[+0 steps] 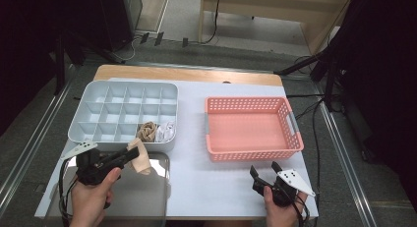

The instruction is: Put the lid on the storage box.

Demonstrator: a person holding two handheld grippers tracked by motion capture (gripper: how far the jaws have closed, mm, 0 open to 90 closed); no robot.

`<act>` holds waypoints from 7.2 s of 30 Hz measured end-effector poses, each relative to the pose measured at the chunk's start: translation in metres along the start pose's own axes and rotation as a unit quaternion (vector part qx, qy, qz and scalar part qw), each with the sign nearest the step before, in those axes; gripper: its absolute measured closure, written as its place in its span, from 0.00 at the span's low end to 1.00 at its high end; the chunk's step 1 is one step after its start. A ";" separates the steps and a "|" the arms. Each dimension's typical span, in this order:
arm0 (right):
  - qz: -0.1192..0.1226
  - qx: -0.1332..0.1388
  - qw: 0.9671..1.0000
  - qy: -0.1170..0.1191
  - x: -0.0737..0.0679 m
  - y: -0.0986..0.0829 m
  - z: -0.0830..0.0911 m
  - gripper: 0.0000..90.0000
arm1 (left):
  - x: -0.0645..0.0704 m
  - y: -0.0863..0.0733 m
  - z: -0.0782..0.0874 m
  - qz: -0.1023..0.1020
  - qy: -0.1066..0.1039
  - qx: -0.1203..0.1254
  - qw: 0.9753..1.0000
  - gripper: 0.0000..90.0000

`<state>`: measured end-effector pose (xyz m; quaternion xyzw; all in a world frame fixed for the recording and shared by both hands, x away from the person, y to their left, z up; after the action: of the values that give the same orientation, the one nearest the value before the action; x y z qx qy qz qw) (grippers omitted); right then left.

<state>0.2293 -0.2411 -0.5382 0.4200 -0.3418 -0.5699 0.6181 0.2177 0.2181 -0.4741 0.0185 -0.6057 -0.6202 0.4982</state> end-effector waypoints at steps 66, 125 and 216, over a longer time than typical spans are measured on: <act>-0.019 -0.003 1.000 -0.015 0.002 -0.001 -0.001 0.23 | -0.082 0.057 -0.013 -0.007 0.133 0.017 0.991 0.81; -0.002 -0.002 0.999 0.033 -0.071 -0.003 0.011 0.34 | -0.067 0.003 0.090 -0.049 0.101 0.051 0.992 0.37; -0.124 -0.176 0.964 0.157 -0.240 -0.043 0.011 0.72 | -0.112 -0.087 0.174 0.088 0.158 0.036 0.983 0.69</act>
<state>0.1734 -0.0049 -0.5597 0.4274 -0.0800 -0.6203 0.6528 0.1135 0.3978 -0.5597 0.0811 -0.5407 -0.5408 0.6392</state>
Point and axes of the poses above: each handheld gripper's, and its own axes: z roughly backward along the jaws, y roughly out of its top, x roughly to its right, the point moved 3 cm from there along -z, roughly forward along the jaws, and after that the axes turned 12 degrees about -y, right-handed, at the moved point
